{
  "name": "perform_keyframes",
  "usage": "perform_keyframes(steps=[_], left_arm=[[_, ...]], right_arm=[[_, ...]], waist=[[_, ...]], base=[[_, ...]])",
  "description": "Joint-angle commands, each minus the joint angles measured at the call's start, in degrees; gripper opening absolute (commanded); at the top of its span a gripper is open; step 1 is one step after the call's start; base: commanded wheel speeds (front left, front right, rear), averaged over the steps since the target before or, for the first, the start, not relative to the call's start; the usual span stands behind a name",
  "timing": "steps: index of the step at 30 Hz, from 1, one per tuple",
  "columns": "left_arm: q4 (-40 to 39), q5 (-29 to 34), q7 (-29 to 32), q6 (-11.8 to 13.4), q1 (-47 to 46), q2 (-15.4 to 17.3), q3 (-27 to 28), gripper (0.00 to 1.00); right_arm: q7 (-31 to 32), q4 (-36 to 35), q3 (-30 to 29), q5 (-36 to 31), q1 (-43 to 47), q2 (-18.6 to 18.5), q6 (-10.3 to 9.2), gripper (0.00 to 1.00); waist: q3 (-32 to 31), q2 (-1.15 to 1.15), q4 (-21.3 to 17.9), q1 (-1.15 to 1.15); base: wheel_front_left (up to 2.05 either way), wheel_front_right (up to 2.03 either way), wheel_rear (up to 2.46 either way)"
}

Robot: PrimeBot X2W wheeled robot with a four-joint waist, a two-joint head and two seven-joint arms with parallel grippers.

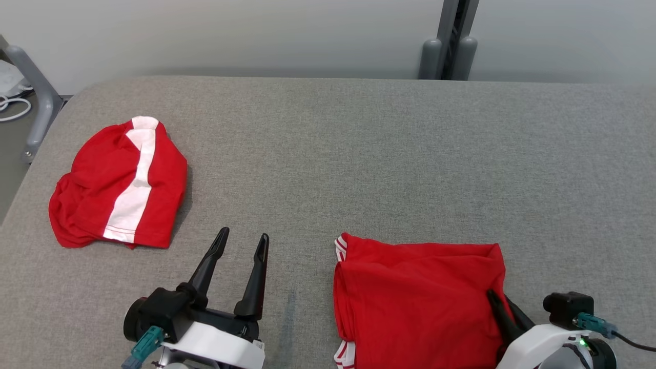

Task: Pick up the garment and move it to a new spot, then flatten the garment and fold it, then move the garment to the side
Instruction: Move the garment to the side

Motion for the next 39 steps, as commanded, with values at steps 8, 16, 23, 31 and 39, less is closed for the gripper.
perform_keyframes(steps=[8,16,23,31,39], left_arm=[[0.15,0.37,-0.23,-0.1,-0.73,0.18,-0.64,1.0],[-0.83,2.39,-0.24,-0.47,-1.65,0.17,-0.98,1.0],[-2.65,4.96,-0.23,-1.46,-6.14,0.19,-2.23,1.0],[-4.38,7.93,-0.23,-2.32,-12.58,1.67,-2.59,1.0],[-5.71,8.81,-0.24,-2.49,-17.32,4.09,-3.62,1.0]], right_arm=[[-2.17,0.79,1.6,-1.71,-2.29,-2.54,-0.03,0.0],[-0.94,-0.6,5.19,-4.26,-6.97,-7.9,-0.03,0.0],[1.14,-3.44,11.77,-5.0,-17.49,-17.54,-0.04,0.0],[-0.83,-3.56,14.22,0.1,-30.92,-27.09,-0.03,0.0],[-3.36,2.39,14.74,3.89,-40.18,-34.09,-0.03,0.0]], waist=[[-0.47,0.0,-1.15,0.0],[1.11,0.0,-5.6,0.0],[8.19,0.0,-11.02,0.0],[18.49,0.0,-15.57,0.0],[24.86,0.0,-16.67,0.0]], base=[[0.0,0.0,0.0],[0.0,0.0,0.0],[0.0,0.0,0.0],[0.0,0.0,0.0],[0.0,0.0,0.0]])
